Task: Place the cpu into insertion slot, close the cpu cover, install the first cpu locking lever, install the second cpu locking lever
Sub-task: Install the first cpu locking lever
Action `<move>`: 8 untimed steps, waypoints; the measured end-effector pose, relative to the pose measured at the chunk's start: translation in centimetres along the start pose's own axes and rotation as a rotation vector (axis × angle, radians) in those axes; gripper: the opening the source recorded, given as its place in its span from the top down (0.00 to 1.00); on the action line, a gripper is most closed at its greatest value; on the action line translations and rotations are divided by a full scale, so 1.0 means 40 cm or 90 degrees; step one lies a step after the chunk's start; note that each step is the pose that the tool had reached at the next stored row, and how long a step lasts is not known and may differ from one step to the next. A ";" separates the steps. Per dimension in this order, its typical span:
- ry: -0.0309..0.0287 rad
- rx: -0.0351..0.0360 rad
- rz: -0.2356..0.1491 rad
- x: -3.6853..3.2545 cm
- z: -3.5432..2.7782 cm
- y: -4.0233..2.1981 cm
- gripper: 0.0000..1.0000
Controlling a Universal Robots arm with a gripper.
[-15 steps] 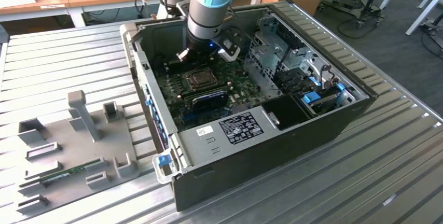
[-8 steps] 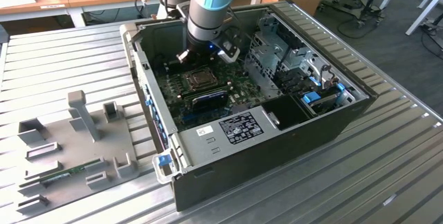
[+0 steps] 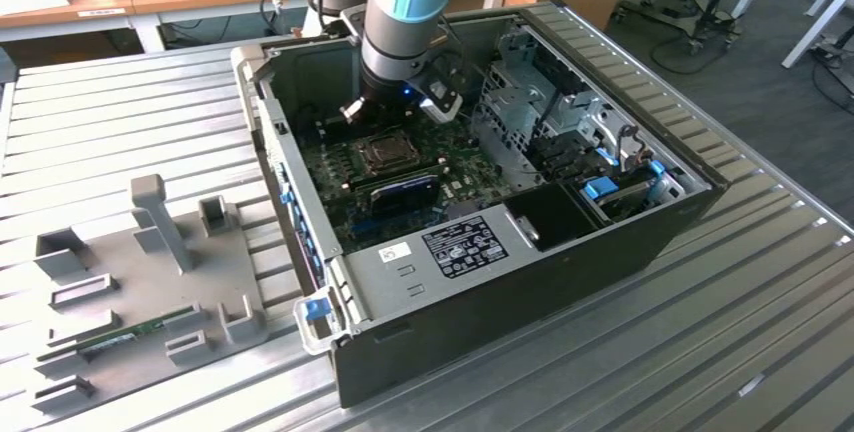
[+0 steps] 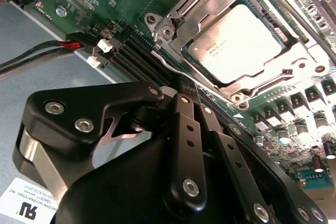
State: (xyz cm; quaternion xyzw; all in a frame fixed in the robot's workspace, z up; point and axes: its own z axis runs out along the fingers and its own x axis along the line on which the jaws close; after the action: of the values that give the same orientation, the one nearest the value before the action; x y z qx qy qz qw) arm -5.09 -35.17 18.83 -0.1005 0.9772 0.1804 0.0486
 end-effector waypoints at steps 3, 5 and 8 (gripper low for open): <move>0.0000 0.0000 0.000 0.000 0.000 0.000 0.90; 0.0000 0.0000 0.000 0.000 0.000 0.000 0.90; 0.0000 0.0000 0.000 0.000 -0.001 0.000 0.90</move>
State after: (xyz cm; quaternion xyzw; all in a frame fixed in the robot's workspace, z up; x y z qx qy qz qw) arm -5.09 -35.17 18.88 -0.1005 0.9772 0.1804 0.0486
